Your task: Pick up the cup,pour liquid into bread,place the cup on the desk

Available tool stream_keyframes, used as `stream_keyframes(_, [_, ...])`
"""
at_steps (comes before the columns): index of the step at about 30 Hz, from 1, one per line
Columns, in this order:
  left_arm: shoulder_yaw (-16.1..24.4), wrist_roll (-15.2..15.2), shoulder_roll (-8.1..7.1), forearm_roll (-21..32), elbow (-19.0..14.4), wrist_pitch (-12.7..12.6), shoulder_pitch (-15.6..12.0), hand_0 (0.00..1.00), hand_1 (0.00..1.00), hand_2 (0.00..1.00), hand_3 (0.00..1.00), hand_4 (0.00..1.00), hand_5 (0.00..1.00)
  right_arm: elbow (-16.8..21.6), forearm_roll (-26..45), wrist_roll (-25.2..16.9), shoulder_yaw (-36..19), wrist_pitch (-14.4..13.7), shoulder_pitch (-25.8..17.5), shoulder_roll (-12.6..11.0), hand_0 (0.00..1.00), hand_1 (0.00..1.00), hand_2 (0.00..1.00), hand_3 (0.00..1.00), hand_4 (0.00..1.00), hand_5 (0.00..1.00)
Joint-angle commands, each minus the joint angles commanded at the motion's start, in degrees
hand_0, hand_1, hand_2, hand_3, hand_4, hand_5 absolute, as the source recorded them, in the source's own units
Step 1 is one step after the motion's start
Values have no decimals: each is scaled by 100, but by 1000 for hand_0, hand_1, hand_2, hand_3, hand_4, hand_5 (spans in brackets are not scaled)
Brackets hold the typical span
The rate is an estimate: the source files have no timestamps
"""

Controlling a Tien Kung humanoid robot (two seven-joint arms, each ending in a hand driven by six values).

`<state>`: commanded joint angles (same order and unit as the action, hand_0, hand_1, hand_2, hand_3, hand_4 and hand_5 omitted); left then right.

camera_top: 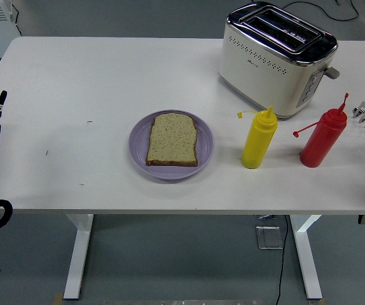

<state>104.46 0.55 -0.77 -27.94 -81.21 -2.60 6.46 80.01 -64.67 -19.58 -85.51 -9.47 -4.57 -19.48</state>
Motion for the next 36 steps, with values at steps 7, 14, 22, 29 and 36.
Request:
stream_keyframes(7, [3,-7,2,1,2,-9,0,793,751,752,712,508,993,-90,-287,-19,363,-130,8,-28,998,935,998,998,960,302])
stream_keyframes(14, [17,-7,6,-1,0,-9,-1,793,751,752,712,507,992,-169,-377,-22,781,-264,168,2,998,934,998,998,958,298])
stream_keyframes(22, [24,-7,12,-3,-1,-6,-1,793,750,752,711,508,993,-421,-352,-51,1118,-378,566,131,998,935,998,998,956,294])
stream_keyframes(29, [20,-8,21,-14,10,-1,-10,793,750,752,712,507,992,-615,-314,-52,1371,-462,873,282,998,935,998,998,957,292])
stream_keyframes(36, [7,-7,24,-15,8,0,-17,793,750,752,711,505,989,-791,-145,-75,1536,-521,1059,351,998,928,996,998,947,281])
